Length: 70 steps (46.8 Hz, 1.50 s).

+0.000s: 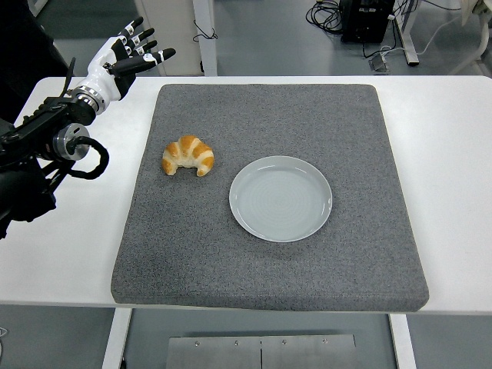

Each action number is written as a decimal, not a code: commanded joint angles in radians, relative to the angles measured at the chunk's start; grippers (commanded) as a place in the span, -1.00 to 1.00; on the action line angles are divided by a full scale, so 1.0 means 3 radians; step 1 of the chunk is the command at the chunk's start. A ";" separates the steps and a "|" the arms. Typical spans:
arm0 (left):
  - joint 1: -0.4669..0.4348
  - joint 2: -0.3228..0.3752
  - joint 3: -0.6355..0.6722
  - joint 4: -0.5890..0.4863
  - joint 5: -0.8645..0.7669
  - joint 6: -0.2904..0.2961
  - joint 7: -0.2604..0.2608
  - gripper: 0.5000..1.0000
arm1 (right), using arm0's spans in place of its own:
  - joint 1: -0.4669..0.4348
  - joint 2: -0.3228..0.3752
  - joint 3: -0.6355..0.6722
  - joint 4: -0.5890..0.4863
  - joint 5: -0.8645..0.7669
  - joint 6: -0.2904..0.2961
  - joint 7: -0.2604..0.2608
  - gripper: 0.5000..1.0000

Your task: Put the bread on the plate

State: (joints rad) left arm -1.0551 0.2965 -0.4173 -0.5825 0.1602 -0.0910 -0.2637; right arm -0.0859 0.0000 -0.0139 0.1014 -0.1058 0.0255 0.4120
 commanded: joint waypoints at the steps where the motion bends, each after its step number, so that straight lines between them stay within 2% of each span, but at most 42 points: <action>1: -0.0001 0.0060 0.0092 -0.0093 0.0151 0.0053 -0.0016 0.85 | 0.0000 0.0000 0.0000 0.0000 0.0000 -0.0003 -0.0003 1.00; 10: 0.0020 0.0080 0.0118 -0.0246 0.0494 0.0068 0.0000 0.85 | -0.0005 0.0000 0.0000 0.0000 0.0000 0.0002 0.0002 1.00; 15: -0.0001 0.0289 0.0148 -0.0431 0.0672 0.0068 0.0010 0.85 | -0.0005 0.0000 0.0000 0.0000 0.0000 -0.0003 0.0002 1.00; 20: -0.0047 0.0361 0.0276 -0.0523 0.0964 0.0068 0.0025 0.85 | 0.0000 0.0000 0.0000 0.0000 0.0000 0.0002 0.0002 1.00; 32: -0.0052 0.0397 0.0368 -0.0737 0.1736 0.0063 0.0148 0.85 | 0.0000 0.0000 0.0000 0.0000 0.0000 0.0002 -0.0003 1.00; 44: -0.0067 0.0510 0.0522 -0.1044 0.2258 0.0068 0.0153 0.85 | 0.0000 0.0000 0.0000 0.0000 0.0000 0.0002 0.0002 1.00; 52: -0.0067 0.0566 0.0568 -0.1080 0.2626 0.0068 0.0153 0.84 | 0.0000 0.0000 -0.0005 0.0000 0.0000 0.0002 0.0002 1.00; 63: -0.0057 0.0643 0.0573 -0.1080 0.2953 0.0073 0.0066 0.84 | 0.0000 0.0000 -0.0005 0.0000 0.0000 0.0002 -0.0003 1.00; 70: -0.0052 0.0663 0.0598 -0.1080 0.3132 0.0073 -0.0092 0.84 | 0.0000 0.0000 0.0000 0.0000 0.0000 0.0002 -0.0003 1.00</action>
State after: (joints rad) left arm -1.0715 0.4951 -0.2441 -0.9068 1.0702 -0.0691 -0.2659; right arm -0.0863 0.0000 -0.0141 0.1012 -0.1058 0.0254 0.4117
